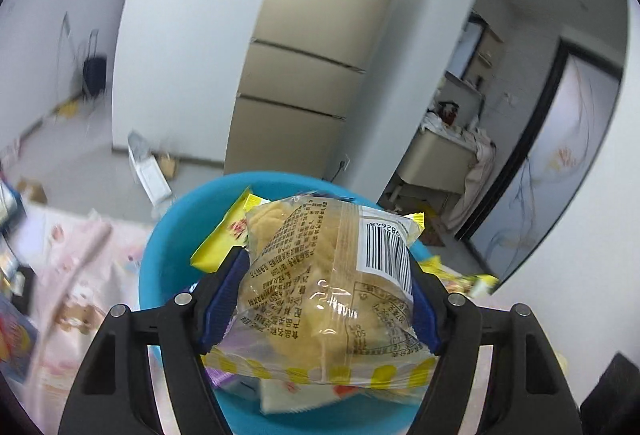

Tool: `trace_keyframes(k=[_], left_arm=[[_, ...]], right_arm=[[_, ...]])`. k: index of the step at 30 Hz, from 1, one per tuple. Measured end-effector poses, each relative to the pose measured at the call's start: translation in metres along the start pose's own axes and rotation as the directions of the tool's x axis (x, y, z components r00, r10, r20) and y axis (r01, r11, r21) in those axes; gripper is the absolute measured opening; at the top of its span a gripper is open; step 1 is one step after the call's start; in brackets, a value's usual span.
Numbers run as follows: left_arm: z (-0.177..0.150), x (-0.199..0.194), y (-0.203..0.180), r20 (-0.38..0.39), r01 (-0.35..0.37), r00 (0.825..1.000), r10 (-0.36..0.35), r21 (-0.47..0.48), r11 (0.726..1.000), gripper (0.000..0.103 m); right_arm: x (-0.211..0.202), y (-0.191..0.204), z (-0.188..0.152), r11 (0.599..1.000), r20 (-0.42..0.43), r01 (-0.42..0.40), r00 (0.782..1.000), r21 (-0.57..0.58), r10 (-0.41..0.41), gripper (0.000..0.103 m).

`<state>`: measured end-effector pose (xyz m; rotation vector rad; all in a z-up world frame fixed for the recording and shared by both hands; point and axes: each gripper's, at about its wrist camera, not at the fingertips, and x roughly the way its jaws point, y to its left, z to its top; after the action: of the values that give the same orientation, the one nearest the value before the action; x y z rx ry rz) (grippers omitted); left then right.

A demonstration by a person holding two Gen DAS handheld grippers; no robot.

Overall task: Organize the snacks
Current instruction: 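Lift and carry both held bags over the basin with both tools, then open both tools to drop the bread bag and yellow chip bag into the basin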

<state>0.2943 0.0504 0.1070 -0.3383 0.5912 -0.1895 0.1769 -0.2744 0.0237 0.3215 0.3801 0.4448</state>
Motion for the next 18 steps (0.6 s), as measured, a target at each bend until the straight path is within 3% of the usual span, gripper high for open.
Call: trace_keyframes(k=[2,4,8,12,15,18], left_arm=[[-0.015,0.016,0.017,0.000,0.011,1.000,-0.011,-0.038,0.999,0.075],[-0.022,0.033,0.023,-0.047,-0.026,0.999,0.024,-0.031,0.999,0.075],[-0.025,0.036,0.021,-0.031,-0.008,0.999,0.007,-0.038,0.999,0.075],[-0.025,0.037,0.031,-0.036,0.023,0.999,-0.026,-0.086,0.996,0.075],[-0.024,0.034,0.036,-0.028,0.038,0.999,-0.041,-0.104,0.994,0.075],[-0.022,0.031,0.039,-0.013,0.055,0.998,-0.057,-0.114,0.992,0.075]], right_arm=[[0.001,0.004,-0.002,1.000,-0.003,0.008,1.000,-0.028,-0.008,0.073],[0.002,0.008,-0.003,0.999,-0.006,0.013,1.000,-0.049,-0.013,0.073],[-0.001,0.017,0.006,0.998,0.028,0.005,1.000,-0.060,-0.003,0.073],[0.013,0.030,0.049,0.993,0.052,0.024,0.998,-0.118,-0.018,0.073],[0.046,0.026,0.093,0.994,-0.010,-0.112,0.994,0.002,0.112,0.073],[0.079,0.037,0.121,0.993,-0.026,-0.121,0.992,0.006,0.121,0.073]])
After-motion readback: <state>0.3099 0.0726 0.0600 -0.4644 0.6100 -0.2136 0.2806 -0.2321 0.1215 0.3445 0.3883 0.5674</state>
